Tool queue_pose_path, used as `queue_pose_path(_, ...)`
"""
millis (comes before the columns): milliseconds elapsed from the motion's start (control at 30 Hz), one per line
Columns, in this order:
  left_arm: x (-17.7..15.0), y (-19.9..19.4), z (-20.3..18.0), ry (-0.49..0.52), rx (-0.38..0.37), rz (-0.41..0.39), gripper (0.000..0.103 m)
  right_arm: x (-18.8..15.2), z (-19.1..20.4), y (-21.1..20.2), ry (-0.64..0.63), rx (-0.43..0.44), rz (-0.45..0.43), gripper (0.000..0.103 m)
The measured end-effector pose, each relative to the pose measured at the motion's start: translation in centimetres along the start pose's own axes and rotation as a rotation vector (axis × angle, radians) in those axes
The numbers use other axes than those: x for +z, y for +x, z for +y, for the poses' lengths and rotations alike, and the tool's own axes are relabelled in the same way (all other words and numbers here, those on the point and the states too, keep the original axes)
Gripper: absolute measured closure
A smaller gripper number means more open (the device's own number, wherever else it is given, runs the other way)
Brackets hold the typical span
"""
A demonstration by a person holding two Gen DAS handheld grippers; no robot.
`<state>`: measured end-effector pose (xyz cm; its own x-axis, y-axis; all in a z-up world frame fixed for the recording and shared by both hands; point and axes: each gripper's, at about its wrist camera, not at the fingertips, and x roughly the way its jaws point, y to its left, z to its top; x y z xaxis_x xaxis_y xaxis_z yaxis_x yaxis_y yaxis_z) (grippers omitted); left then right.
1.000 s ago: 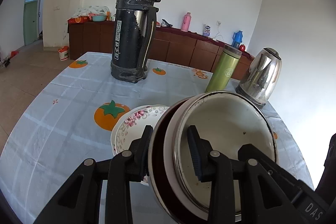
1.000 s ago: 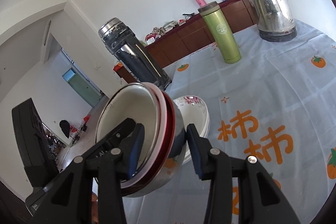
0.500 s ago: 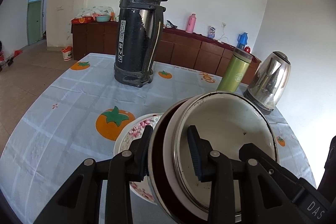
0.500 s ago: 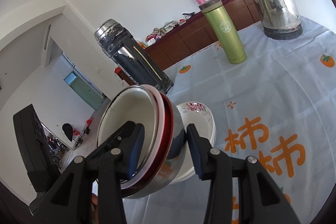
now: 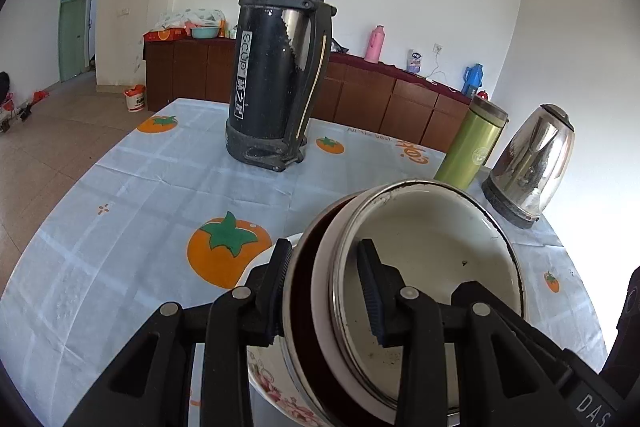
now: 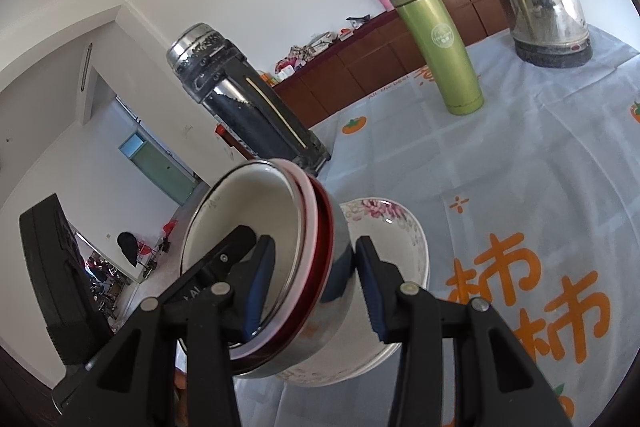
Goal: Organize plates and bowls
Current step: 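Carry the nested bowl stack with both grippers toward the floral plate stack, then lower the nested bowl stack onto the floral plates with both grippers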
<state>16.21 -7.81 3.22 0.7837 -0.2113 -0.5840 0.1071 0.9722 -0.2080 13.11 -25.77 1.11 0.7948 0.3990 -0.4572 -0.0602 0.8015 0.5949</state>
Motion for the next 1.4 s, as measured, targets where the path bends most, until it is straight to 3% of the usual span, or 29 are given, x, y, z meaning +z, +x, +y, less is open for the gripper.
queue_pose_path(1400, -1.8, 3.3, 0.6, -0.022, 0.017, 0.063, 0.067, -0.7, -1.2, 2.7, -0.057, -0.081, 0.027, 0.063)
